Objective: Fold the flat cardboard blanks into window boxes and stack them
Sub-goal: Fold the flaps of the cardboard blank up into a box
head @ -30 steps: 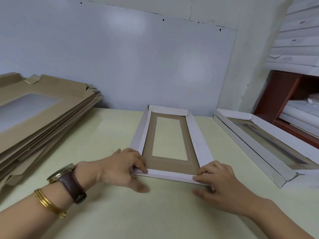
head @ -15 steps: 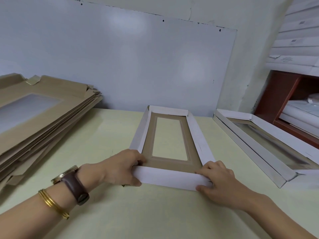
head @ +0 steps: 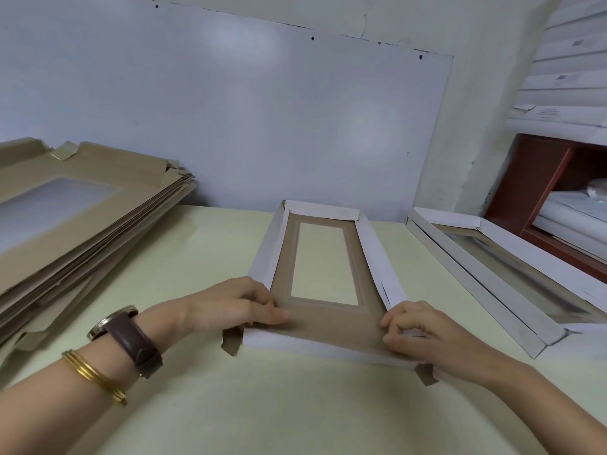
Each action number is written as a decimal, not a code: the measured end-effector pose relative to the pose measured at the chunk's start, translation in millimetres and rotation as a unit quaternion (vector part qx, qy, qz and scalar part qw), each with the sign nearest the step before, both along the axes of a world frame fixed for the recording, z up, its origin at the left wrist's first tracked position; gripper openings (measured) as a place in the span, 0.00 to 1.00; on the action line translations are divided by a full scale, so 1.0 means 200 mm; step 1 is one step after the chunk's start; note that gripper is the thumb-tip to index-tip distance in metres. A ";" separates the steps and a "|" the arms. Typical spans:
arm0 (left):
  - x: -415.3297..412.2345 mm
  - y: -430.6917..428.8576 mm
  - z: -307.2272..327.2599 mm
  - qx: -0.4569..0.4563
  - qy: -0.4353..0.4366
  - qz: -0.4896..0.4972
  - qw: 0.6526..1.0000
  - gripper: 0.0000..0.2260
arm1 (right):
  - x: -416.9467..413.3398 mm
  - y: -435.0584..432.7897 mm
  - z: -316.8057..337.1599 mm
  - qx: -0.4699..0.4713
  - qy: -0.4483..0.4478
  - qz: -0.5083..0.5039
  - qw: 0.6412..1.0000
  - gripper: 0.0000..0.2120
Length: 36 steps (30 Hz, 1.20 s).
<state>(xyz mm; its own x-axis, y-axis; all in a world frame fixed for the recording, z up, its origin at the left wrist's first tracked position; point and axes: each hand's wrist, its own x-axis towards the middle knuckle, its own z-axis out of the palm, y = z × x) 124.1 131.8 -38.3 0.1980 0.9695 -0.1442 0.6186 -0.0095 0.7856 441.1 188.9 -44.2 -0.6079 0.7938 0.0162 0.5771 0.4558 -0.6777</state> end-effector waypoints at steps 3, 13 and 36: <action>0.00 -0.01 -0.02 -0.015 -0.023 0.004 1.000 0.17 | 0.02 0.01 -0.02 -0.006 -0.024 -0.010 1.000 0.11; -0.01 -0.06 -0.14 0.110 0.159 -0.046 0.980 0.10 | 0.12 -0.05 -0.12 0.099 -0.034 0.012 0.994 0.18; -0.08 -0.03 -0.15 0.148 0.153 -0.003 0.977 0.26 | 0.23 0.07 -0.12 0.128 -0.037 0.026 0.991 0.30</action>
<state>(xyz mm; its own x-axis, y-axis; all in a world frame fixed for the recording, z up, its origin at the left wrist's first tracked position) 109.0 126.3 -68.7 0.1961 0.9765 0.0890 0.8231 -0.2133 0.5264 488.1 202.4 -68.9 -0.6554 0.7366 0.1668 0.5921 0.6382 -0.4921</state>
